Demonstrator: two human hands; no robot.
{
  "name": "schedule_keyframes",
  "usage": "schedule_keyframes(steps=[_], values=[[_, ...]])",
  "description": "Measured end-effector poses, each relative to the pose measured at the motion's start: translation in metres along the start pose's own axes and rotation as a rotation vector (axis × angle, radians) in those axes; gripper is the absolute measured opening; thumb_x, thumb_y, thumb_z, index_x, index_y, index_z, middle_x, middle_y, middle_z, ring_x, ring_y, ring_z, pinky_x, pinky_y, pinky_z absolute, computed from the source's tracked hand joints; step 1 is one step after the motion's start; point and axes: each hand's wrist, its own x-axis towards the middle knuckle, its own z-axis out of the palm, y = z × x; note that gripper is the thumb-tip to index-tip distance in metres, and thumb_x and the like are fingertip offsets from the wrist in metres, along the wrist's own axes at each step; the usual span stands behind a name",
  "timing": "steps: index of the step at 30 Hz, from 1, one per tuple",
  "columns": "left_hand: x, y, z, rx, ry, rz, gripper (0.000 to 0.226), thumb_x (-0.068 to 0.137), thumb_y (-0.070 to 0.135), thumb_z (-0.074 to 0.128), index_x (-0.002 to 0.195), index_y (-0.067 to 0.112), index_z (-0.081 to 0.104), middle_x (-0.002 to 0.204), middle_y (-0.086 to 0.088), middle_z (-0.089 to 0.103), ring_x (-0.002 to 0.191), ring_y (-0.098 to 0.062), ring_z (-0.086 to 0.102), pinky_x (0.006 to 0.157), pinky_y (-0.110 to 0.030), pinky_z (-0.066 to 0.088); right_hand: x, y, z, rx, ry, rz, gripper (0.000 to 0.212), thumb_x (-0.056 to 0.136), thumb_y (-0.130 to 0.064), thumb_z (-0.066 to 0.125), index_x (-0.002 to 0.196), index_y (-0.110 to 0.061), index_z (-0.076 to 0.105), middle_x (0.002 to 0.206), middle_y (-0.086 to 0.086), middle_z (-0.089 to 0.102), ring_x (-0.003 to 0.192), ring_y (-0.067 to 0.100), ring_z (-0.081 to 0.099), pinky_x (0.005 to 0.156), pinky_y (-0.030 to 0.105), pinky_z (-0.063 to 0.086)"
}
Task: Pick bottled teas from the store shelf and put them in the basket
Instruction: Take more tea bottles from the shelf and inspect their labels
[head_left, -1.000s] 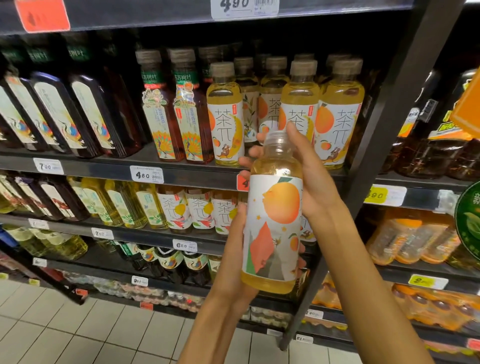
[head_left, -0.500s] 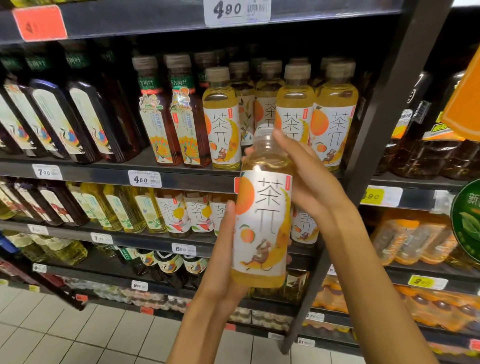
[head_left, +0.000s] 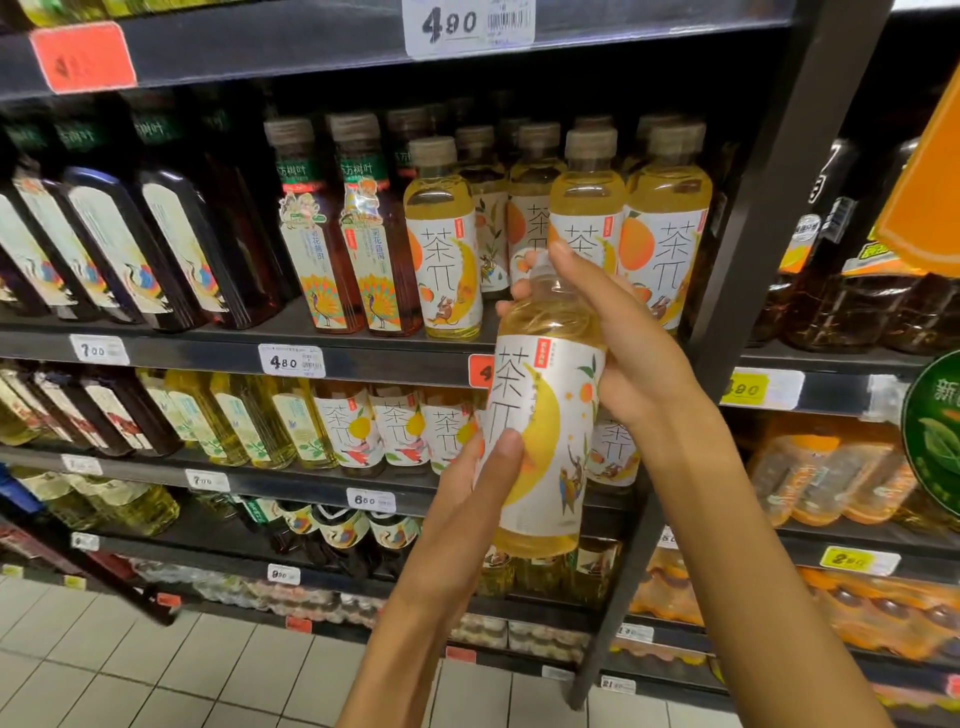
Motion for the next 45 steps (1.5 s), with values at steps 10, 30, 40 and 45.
schedule_keyframes(steps=[10, 30, 40, 45], values=[[-0.007, 0.018, 0.017, -0.753, -0.266, -0.195, 0.074, 0.08, 0.066, 0.052, 0.114, 0.001, 0.066, 0.091, -0.019, 0.066, 0.073, -0.027, 0.066, 0.063, -0.034, 0.056, 0.009, 0.012, 0.009, 0.183, 0.055, 0.278, 0.04, 0.086, -0.034, 0.06, 0.117, -0.009, 0.055, 0.105, 0.014, 0.065, 0.1, 0.027, 0.062, 0.092, 0.038, 0.049], [-0.022, 0.037, 0.021, -1.033, -0.267, -0.23, 0.086, 0.063, 0.03, 0.086, 0.134, 0.0, 0.05, 0.11, -0.023, 0.059, 0.088, -0.033, 0.064, 0.077, -0.041, 0.057, 0.017, 0.007, 0.017, 0.162, 0.05, 0.352, 0.029, 0.093, -0.033, 0.053, 0.094, -0.005, 0.062, 0.084, 0.011, 0.067, 0.075, 0.021, 0.066, 0.071, 0.029, 0.056], [-0.007, 0.018, 0.006, -0.576, -0.058, 0.046, 0.074, 0.075, 0.051, 0.06, 0.138, 0.014, 0.047, 0.135, -0.018, 0.056, 0.12, -0.034, 0.056, 0.09, -0.043, 0.054, 0.003, -0.018, 0.022, -0.149, -0.033, -0.229, 0.022, 0.095, -0.029, 0.054, 0.109, -0.015, 0.063, 0.093, 0.003, 0.074, 0.094, 0.021, 0.068, 0.084, 0.034, 0.054], [-0.003, 0.012, 0.001, -0.592, -0.077, 0.007, 0.067, 0.083, 0.059, 0.051, 0.133, 0.015, 0.054, 0.123, -0.015, 0.064, 0.099, -0.028, 0.068, 0.072, -0.034, 0.057, -0.008, -0.018, 0.021, -0.172, -0.125, -0.21, 0.037, 0.097, -0.036, 0.048, 0.121, -0.01, 0.059, 0.107, 0.007, 0.072, 0.109, 0.021, 0.065, 0.096, 0.036, 0.051]])
